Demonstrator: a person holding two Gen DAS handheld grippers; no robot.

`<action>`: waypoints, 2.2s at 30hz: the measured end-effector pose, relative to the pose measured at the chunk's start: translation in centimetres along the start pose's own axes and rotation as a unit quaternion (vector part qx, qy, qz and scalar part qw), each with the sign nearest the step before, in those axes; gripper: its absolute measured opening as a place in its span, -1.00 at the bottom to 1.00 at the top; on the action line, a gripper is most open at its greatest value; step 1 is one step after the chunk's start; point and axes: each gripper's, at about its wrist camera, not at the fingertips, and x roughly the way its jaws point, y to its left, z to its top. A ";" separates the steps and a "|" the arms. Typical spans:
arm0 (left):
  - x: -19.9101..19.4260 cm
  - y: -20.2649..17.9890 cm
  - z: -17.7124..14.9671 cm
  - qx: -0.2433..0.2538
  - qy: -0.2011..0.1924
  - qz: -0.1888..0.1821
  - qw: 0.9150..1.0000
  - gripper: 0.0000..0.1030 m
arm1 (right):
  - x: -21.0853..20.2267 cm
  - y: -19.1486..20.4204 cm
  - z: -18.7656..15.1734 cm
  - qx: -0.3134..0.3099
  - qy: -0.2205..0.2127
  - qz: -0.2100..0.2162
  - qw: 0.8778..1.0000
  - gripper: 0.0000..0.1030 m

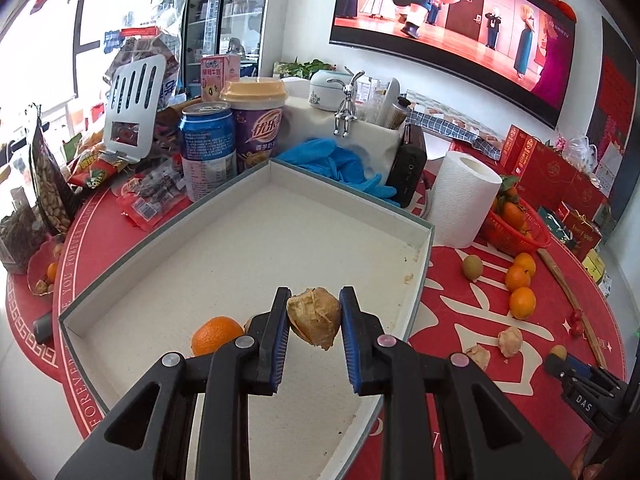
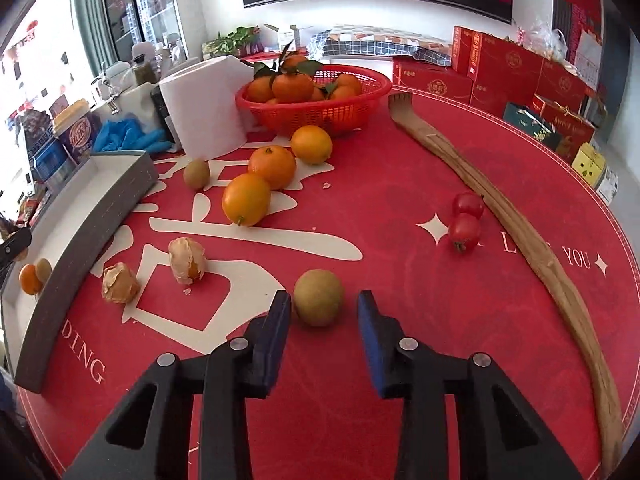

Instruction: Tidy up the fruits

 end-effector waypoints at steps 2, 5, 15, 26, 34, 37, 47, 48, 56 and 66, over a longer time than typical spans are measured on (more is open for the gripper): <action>0.1 0.0 -0.1 0.001 0.002 0.002 1.000 -0.48 | 0.3 0.0 0.4 0.001 -0.002 0.000 1.000 -0.48; 0.3 0.1 -0.1 0.001 0.005 0.005 1.000 -0.48 | 0.1 0.3 0.9 0.019 0.003 0.024 1.000 -0.48; 1.3 3.6 0.2 -0.036 0.021 0.048 0.998 -0.48 | -2.7 14.4 5.1 -0.081 -0.003 0.183 0.980 -0.48; 3.4 7.6 -0.1 -0.086 0.065 0.087 0.990 0.21 | 3.1 25.2 5.9 -0.144 0.070 0.227 0.961 -0.47; 1.5 5.7 0.1 -0.069 0.019 0.051 0.996 0.62 | -2.9 16.0 5.0 -0.094 -0.052 0.100 0.989 0.99; 0.0 3.4 -0.2 -0.041 0.004 -0.003 0.999 0.62 | -3.5 11.3 4.1 -0.060 -0.058 0.027 0.996 0.99; -1.1 -11.3 -7.7 0.205 0.060 -0.111 0.971 0.64 | 1.9 1.1 0.9 -0.020 0.020 -0.088 0.996 0.98; -0.6 -12.1 -8.2 0.218 0.076 -0.108 0.967 0.64 | 2.4 0.7 1.3 -0.009 0.024 -0.080 0.996 0.98; 1.1 -14.5 -8.1 0.201 0.115 -0.102 0.968 0.81 | 3.5 0.2 2.6 0.009 0.030 -0.057 0.998 1.00; 2.3 -15.9 -7.8 0.167 0.119 -0.066 0.977 0.97 | 3.4 0.4 2.6 0.009 0.030 -0.057 0.998 1.00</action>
